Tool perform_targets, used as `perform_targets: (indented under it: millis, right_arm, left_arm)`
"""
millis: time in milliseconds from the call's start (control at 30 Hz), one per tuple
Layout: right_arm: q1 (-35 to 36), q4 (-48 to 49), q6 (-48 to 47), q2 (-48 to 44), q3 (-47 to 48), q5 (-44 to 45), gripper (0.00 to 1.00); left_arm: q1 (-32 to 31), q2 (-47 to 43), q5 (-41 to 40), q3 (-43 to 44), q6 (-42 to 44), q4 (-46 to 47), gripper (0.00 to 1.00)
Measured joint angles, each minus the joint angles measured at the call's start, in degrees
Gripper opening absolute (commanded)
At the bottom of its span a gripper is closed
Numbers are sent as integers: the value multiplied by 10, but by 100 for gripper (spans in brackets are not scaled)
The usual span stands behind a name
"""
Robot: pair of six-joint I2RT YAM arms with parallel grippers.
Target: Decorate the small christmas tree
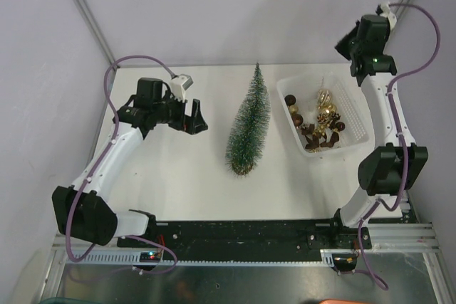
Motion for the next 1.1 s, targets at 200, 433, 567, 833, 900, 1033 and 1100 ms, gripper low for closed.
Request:
perform_targets:
  millis: [200,433,567,833,900,1033,1100]
  right_arm:
    - [83,-8,-53,-15,130,-18,0]
    - [167,-53,-108,-14,312,-37,0]
    - [185,-50,-123,-27,349,-48,0]
    - [202,-29,-129,-52,298,-120,0]
    - [208,-25,-134,-52,291,-137,0]
    - [216,-16,-142,-60,275,-167,0]
    - [217,-7,-143,-70,265,-184,0]
  left_arm:
    - [0,-14,-10,4,-1,-1,100]
    - [0,-20,-12,71,-1,-9,100]
    - [0,-21,8,149,-1,-10,100]
    - [0,38,74,364,4,11,100]
    - [-2,72,102,418,4,16,100]
    - [-19,134,153,498,12,21,100]
    - [-44,156,179,524,28,21,100]
